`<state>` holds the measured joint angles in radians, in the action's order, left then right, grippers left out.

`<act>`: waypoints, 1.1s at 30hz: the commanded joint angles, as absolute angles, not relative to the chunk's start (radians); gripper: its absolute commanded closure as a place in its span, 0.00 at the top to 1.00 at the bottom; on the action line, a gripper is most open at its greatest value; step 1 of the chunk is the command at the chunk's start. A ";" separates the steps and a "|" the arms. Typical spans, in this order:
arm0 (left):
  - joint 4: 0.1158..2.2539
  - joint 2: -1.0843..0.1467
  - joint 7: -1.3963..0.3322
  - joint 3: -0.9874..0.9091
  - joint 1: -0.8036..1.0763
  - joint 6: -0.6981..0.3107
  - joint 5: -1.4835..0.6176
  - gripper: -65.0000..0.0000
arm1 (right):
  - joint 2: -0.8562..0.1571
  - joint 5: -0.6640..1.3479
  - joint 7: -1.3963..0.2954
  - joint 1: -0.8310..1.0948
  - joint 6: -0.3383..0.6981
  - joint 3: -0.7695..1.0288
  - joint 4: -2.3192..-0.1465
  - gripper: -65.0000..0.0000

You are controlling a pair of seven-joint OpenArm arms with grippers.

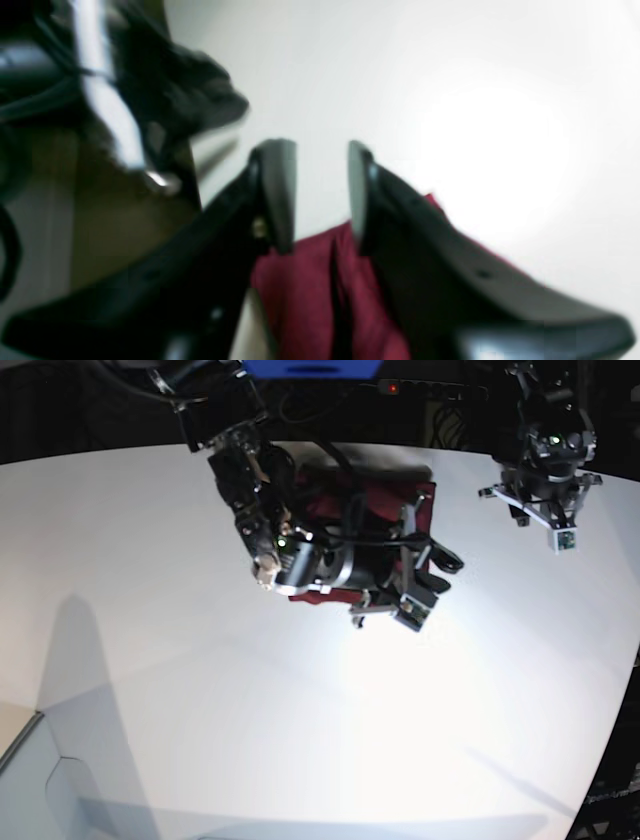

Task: Layout the t-shirt on the table in an organized manner, then fold the t-shirt properly
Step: 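Fold the strip end with the right gripper over toward the left gripper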

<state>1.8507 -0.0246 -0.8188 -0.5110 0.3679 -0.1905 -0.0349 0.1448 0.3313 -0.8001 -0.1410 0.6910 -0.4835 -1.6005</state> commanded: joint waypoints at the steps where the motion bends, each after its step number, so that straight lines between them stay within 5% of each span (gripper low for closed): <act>1: 1.865 -0.045 -0.799 -0.515 0.366 -0.191 -0.035 0.34 | 0.157 0.355 -0.773 -0.151 0.698 -0.484 -1.662 0.33; 8: 1.865 -0.058 -0.797 -0.516 0.366 -0.191 -0.035 0.34 | 0.107 0.354 -0.780 -0.065 0.698 -0.331 -1.830 0.34; 16: 1.860 -0.059 -0.802 -0.509 0.331 -0.191 -0.035 0.34 | 0.051 0.355 -0.774 0.091 0.698 -0.151 -1.836 0.59; 33: 1.860 -0.073 -0.802 -0.515 0.317 -0.191 -0.035 0.34 | 0.064 0.355 -0.773 0.125 0.698 -0.156 -1.830 0.60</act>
